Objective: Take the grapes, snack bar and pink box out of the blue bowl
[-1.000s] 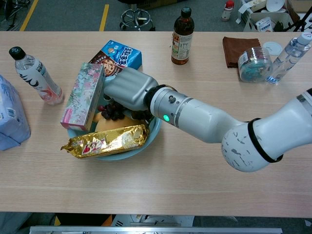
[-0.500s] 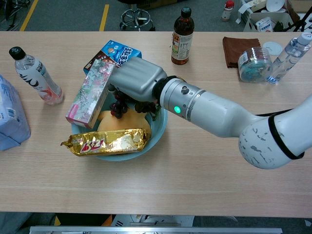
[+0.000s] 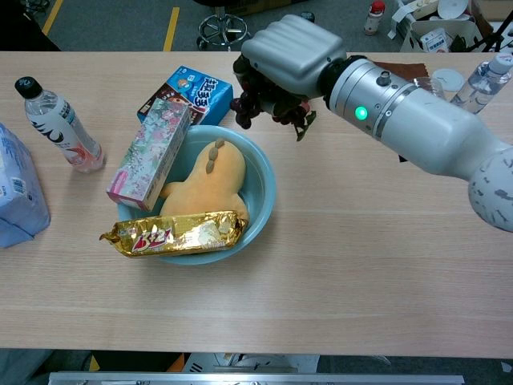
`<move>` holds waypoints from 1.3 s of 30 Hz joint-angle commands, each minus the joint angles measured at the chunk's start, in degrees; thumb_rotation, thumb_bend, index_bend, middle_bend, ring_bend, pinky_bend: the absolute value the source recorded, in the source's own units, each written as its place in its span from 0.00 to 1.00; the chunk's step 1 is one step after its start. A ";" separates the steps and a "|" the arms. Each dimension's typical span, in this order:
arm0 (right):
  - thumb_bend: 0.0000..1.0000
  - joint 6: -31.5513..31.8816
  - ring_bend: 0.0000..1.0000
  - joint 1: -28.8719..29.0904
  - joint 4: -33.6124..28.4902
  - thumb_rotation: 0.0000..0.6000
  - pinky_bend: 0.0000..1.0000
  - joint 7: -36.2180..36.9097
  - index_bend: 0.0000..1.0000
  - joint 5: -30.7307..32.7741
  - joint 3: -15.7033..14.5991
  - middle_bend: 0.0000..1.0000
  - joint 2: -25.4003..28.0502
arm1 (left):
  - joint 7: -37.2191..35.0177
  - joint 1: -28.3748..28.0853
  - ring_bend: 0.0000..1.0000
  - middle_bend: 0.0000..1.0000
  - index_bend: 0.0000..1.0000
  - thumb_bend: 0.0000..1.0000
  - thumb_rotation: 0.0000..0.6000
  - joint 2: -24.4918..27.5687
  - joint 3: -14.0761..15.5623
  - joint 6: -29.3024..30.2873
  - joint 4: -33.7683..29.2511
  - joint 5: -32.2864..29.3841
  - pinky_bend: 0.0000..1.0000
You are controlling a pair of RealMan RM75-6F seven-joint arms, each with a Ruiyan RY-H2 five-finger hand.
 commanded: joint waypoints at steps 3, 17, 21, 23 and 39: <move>0.43 -0.14 0.55 -1.78 3.19 1.00 0.79 -0.60 0.54 3.60 -1.40 0.52 2.61 | 0.40 -0.41 0.14 0.19 0.15 0.30 1.00 -0.20 -0.05 -0.36 -0.16 0.35 0.15; 0.09 -0.08 0.19 -1.80 9.32 1.00 0.40 -8.56 0.07 12.43 -4.11 0.24 2.87 | 1.86 -1.24 0.14 0.19 0.15 0.30 1.00 -0.52 0.09 -1.44 -0.98 0.70 0.15; 0.02 2.47 0.13 -2.39 6.47 1.00 0.35 -8.40 0.05 10.09 -3.67 0.19 3.94 | 2.22 -1.45 0.14 0.19 0.15 0.30 1.00 -0.61 0.12 -1.63 -1.25 0.87 0.15; 0.02 2.00 0.13 -2.91 3.10 1.00 0.34 -5.77 0.05 9.09 -2.79 0.18 5.31 | 2.27 -1.46 0.14 0.19 0.15 0.30 1.00 -0.61 0.24 -1.68 -1.39 0.98 0.15; 0.01 -5.90 0.15 -5.07 -16.22 1.00 0.37 7.03 0.05 -11.48 -5.83 0.24 10.14 | 2.18 -0.87 0.14 0.19 0.15 0.30 1.00 0.01 0.56 -0.99 -2.17 0.92 0.15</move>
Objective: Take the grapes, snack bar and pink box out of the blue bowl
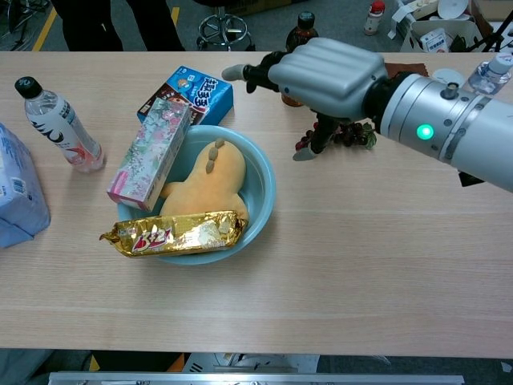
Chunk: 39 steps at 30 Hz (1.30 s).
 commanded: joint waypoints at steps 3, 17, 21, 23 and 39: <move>0.01 -2.64 0.16 -0.28 -2.78 1.00 0.39 0.68 0.05 -3.59 -2.44 0.24 -1.96 | 0.05 0.00 0.14 0.19 0.15 0.30 1.00 -0.03 0.07 0.13 -0.05 0.31 0.15; 0.00 -3.84 0.16 1.58 -2.97 1.00 0.39 -5.77 0.05 -0.87 -4.30 0.24 -11.40 | -0.63 0.65 0.14 0.19 0.15 0.30 1.00 0.16 0.34 1.01 0.24 0.54 0.15; 0.00 -2.79 0.17 2.07 -0.93 1.00 0.39 -9.07 0.06 0.76 -4.71 0.24 -14.89 | -1.06 0.74 0.14 0.19 0.15 0.30 1.00 0.06 0.45 0.98 0.57 0.59 0.15; 0.00 -2.29 0.17 2.24 -0.04 1.00 0.39 -9.90 0.07 1.66 -4.48 0.25 -16.44 | -1.29 0.81 0.14 0.19 0.15 0.30 1.00 0.01 0.47 1.13 0.74 0.70 0.15; 0.24 -0.52 0.31 4.77 5.13 1.00 0.59 -13.74 0.24 8.18 -2.53 0.35 -23.92 | -3.26 1.15 0.14 0.19 0.15 0.30 1.00 -0.03 0.42 1.08 2.38 0.18 0.15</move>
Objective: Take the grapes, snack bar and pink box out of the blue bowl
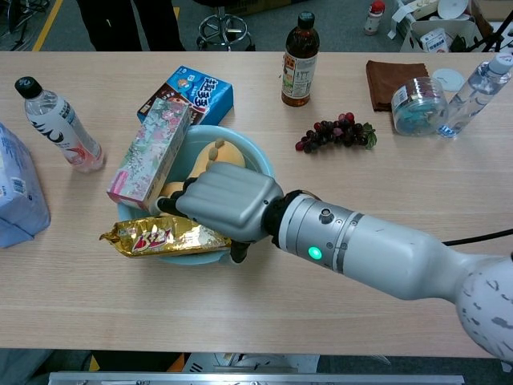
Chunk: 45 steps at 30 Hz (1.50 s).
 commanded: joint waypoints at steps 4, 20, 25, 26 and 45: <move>0.38 0.69 0.46 -0.12 0.16 1.00 0.76 1.10 0.39 -1.25 -0.07 0.45 0.04 | -0.52 0.08 0.14 0.19 0.15 0.30 1.00 -0.09 -0.01 -0.05 0.44 -0.15 0.15; 0.40 8.56 0.52 -7.35 -6.88 1.00 0.81 11.30 0.47 -9.50 0.24 0.50 18.16 | -0.03 -0.03 0.14 0.19 0.15 0.30 1.00 0.30 -0.31 0.40 -0.12 0.31 0.15; 0.40 9.74 0.52 -10.22 -4.87 1.00 0.81 13.67 0.47 -9.17 -0.62 0.50 24.05 | 0.58 -0.50 0.14 0.19 0.15 0.30 1.00 -0.17 -0.14 -0.19 -0.57 0.90 0.15; 0.40 9.53 0.52 -10.55 -4.41 1.00 0.81 13.82 0.47 -8.88 -0.90 0.50 24.64 | 0.68 -0.59 0.14 0.19 0.15 0.30 1.00 -0.26 -0.13 -0.28 -0.67 1.01 0.15; 0.38 2.81 0.51 -15.92 10.80 1.00 0.81 15.54 0.47 -5.27 -6.07 0.50 24.74 | 2.42 -1.76 0.14 0.19 0.15 0.30 1.00 -1.09 0.20 -2.03 -1.56 1.42 0.15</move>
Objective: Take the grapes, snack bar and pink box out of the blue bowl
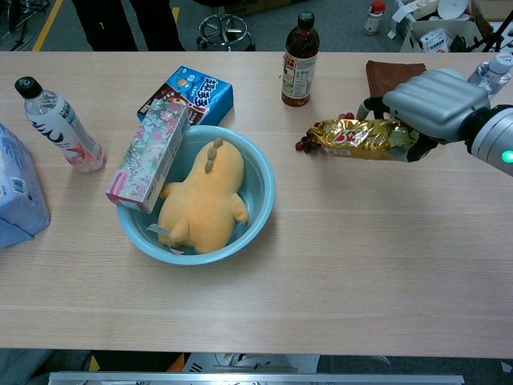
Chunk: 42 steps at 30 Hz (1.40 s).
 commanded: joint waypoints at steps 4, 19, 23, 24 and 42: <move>0.38 -3.14 0.51 -1.13 5.39 1.00 0.81 0.21 0.47 0.43 -1.20 0.50 -2.41 | 0.50 -0.24 0.14 0.19 0.15 0.30 1.00 -0.16 0.09 -0.11 -0.36 0.36 0.15; 0.31 -8.11 0.12 -0.52 4.73 1.00 0.36 -2.52 0.00 6.95 -1.22 0.13 0.65 | 0.84 -0.52 0.14 0.19 0.15 0.30 1.00 -0.33 0.15 -0.52 -0.44 0.11 0.15; 0.30 -7.23 0.06 -0.75 2.38 1.00 0.31 -1.74 0.00 5.85 -0.83 0.06 2.88 | 0.97 -0.66 0.14 0.19 0.15 0.30 1.00 -0.21 0.12 -0.46 -0.54 0.39 0.15; 0.30 -6.71 0.06 -1.02 1.47 1.00 0.31 -0.93 0.00 4.98 -0.56 0.06 3.64 | 1.12 -0.77 0.14 0.19 0.15 0.30 1.00 -0.12 0.12 -0.54 -0.61 0.49 0.15; 0.29 6.17 0.07 -6.88 -12.86 1.00 0.31 15.06 0.00 -11.51 8.04 0.12 17.13 | 1.41 -6.89 0.14 0.19 0.15 0.30 1.00 5.26 3.59 -8.80 -5.22 9.79 0.15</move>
